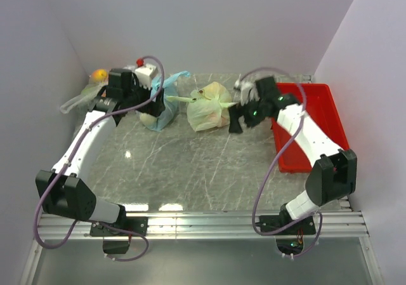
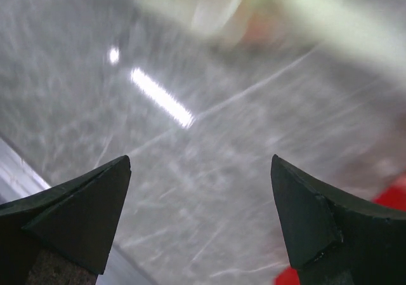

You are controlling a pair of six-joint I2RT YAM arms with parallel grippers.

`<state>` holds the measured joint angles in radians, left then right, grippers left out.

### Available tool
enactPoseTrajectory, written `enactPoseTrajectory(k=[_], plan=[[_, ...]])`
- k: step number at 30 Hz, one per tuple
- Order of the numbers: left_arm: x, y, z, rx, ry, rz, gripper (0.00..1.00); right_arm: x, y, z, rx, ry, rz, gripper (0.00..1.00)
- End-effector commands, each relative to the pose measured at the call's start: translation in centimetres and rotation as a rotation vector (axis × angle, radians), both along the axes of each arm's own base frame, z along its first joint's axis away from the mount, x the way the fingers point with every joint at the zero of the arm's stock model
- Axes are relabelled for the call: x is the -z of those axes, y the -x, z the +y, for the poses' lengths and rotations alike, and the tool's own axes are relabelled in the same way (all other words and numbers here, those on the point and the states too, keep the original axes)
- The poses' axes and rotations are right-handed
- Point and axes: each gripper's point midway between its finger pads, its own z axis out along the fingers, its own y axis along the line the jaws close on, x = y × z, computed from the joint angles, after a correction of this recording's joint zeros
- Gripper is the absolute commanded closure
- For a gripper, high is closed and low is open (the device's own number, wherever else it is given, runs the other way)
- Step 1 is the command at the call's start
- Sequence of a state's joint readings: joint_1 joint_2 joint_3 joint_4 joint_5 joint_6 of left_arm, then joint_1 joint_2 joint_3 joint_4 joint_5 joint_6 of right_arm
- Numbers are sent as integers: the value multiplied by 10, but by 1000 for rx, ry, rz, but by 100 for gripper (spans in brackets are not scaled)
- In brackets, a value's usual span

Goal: Place the fake fruits into the plastic bag and tie a complex knot

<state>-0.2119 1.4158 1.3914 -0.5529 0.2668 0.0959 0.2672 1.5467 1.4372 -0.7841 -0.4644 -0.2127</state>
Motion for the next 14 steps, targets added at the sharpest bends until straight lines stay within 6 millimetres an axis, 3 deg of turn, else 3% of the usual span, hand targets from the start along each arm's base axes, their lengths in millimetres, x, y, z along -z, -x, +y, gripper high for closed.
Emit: enactPoseTrajectory(k=[1,2,8,11,14], plan=[[28,22,7,-52,9,81,1,17,28,13,-2,1,-23,2],[45,30,10,-59,-1,113,1,24,34,15,-5,0,-10,2],[100,57,21,-113,-37,250,1,68,56,16,17,2,98,2],[108,63,20,-113,-17,253,1,76,65,21,-6,-20,101,1],[100,63,16,-118,15,243,0,75,66,22,-9,-19,92,1]])
